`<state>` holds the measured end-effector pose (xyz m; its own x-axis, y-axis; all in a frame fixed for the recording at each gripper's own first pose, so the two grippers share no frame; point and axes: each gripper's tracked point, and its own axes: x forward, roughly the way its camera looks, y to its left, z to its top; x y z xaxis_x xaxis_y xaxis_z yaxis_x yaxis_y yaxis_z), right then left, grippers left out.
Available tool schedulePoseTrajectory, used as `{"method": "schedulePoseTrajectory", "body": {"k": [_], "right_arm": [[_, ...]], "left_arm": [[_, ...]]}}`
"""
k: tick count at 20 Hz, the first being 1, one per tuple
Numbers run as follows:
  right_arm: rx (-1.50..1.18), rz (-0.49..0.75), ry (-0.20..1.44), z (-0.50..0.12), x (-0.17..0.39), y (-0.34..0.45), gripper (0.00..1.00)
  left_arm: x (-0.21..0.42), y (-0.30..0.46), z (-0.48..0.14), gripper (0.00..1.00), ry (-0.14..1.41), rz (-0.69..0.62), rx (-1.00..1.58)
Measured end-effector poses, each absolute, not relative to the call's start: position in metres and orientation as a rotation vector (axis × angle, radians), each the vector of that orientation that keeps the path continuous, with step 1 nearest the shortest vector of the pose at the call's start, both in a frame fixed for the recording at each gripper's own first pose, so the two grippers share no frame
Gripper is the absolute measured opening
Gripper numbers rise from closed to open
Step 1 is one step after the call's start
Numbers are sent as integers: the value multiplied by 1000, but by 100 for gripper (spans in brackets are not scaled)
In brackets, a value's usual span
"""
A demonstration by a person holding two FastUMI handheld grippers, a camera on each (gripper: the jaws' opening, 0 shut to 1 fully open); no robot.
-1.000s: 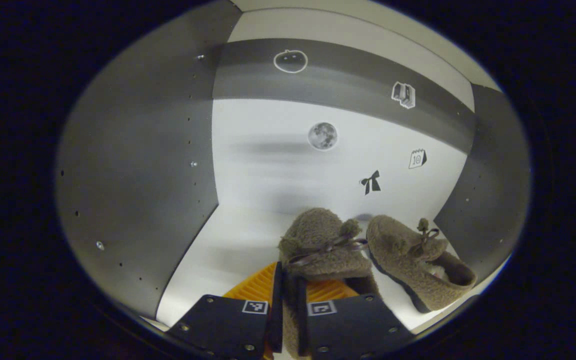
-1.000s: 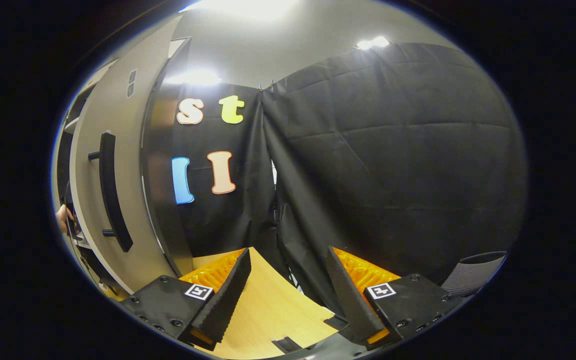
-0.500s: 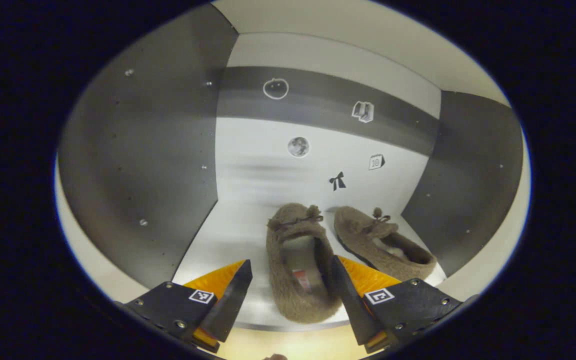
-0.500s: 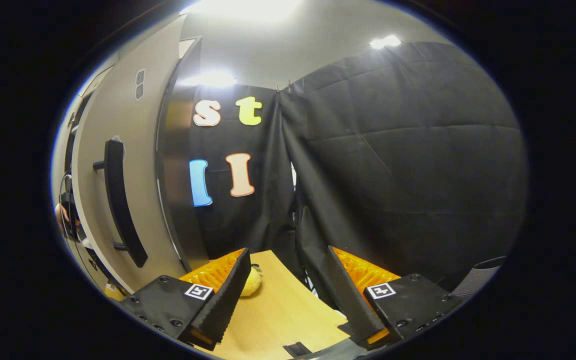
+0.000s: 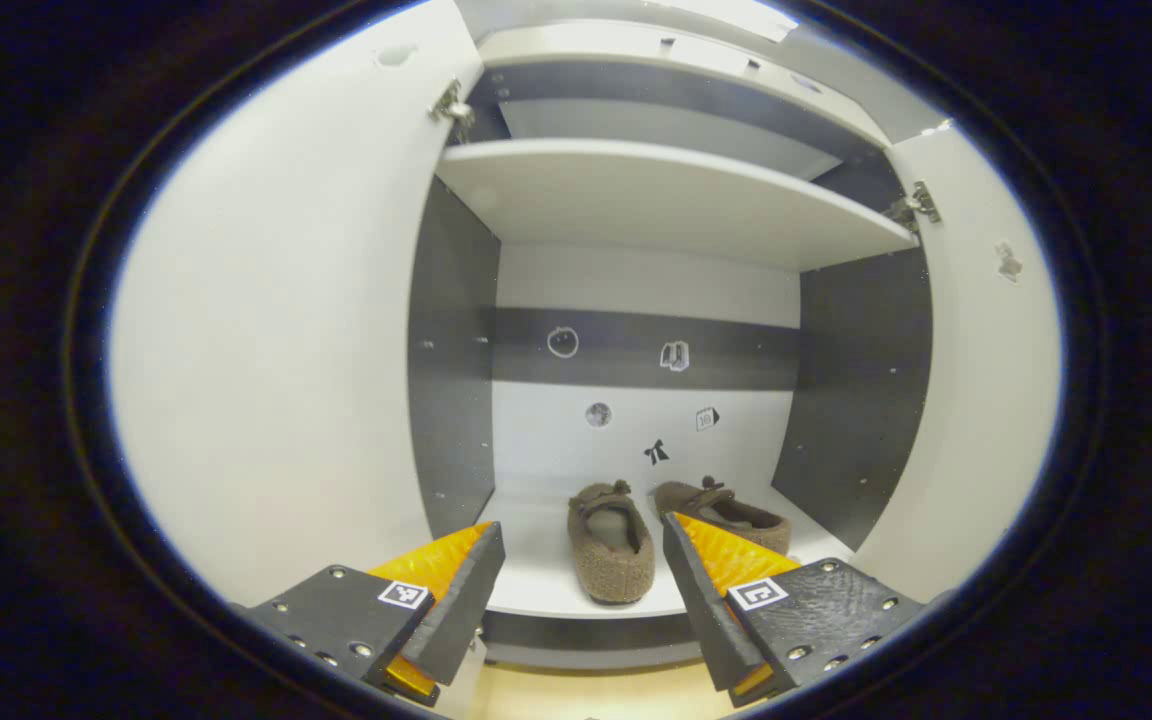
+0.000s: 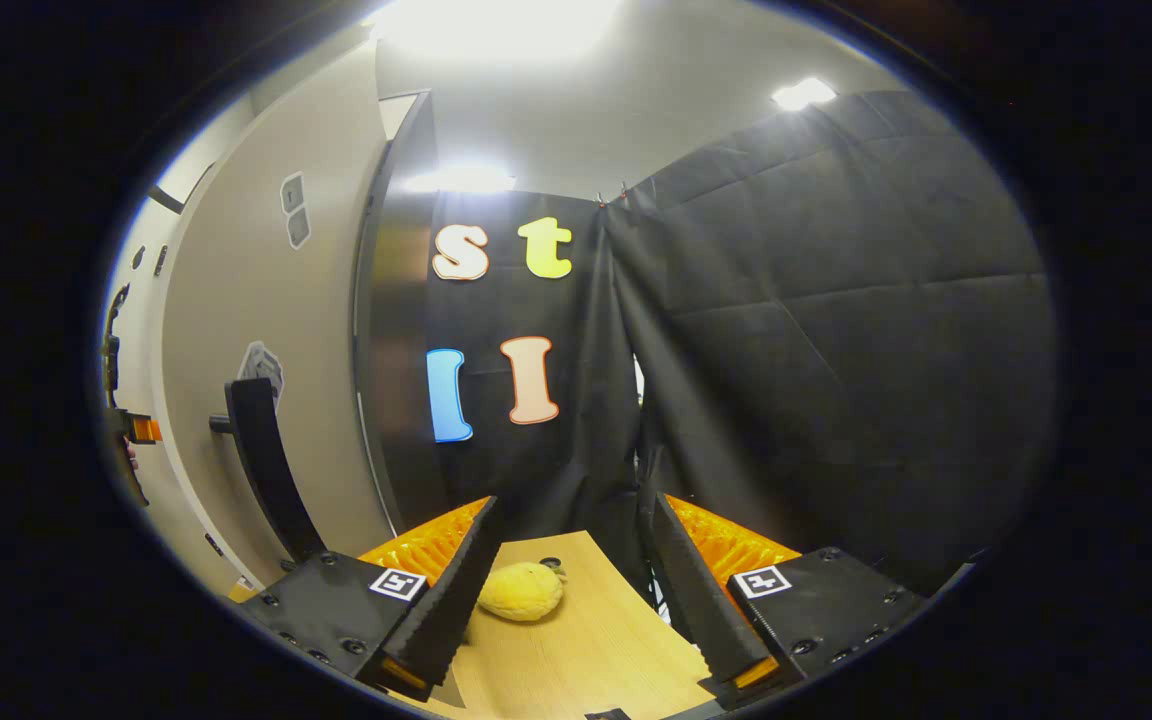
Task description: Grab one shoe with the right hand and put it into the shoe cabinet, grab the other shoe with the left hand and put it into the shoe cabinet; then close the right door with the right hand and the left door with the left hand.
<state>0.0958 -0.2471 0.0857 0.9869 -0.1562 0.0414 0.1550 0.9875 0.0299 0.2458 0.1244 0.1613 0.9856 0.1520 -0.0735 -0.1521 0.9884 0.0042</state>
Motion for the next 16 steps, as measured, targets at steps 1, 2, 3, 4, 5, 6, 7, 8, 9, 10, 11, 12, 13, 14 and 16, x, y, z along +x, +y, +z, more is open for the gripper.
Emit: {"method": "schedulePoseTrajectory", "body": {"k": [1,2,3,4,5,6,7,8,9,10,11,12,13,14,16], "right_arm": [[21,-143,-47,89,100,-245,96],[20,-128,-49,92,103,-241,96],[27,-111,-48,95,107,-236,96],[32,-107,-47,96,111,-234,96],[35,-105,-44,98,114,-233,96],[35,-83,-40,98,118,-226,96],[33,-67,-36,100,123,-219,96],[28,-54,-29,98,126,-214,96],[22,-47,-20,96,128,-210,96],[12,-31,-11,93,130,-204,92],[-7,-15,-4,92,131,-198,96],[-33,-23,3,91,131,-199,92],[-45,-26,8,89,128,-199,94],[-37,-18,11,87,129,-198,94],[2,23,18,85,126,-188,94]], "left_arm": [[234,123,162,95,51,155,-19],[221,122,164,95,34,147,-43],[206,126,167,95,11,143,-57],[194,128,170,95,-5,143,-59],[187,125,164,95,-13,148,-56],[179,124,157,95,-8,161,-48],[178,120,149,94,2,173,-42],[174,119,144,94,14,181,-46],[172,120,143,95,33,186,-61],[169,118,141,95,48,190,-75],[165,117,137,92,58,192,-84],[163,117,137,95,64,195,-87],[161,118,135,95,69,199,-87],[159,119,136,95,66,204,-88],[157,117,137,89,51,207,-98]]}}
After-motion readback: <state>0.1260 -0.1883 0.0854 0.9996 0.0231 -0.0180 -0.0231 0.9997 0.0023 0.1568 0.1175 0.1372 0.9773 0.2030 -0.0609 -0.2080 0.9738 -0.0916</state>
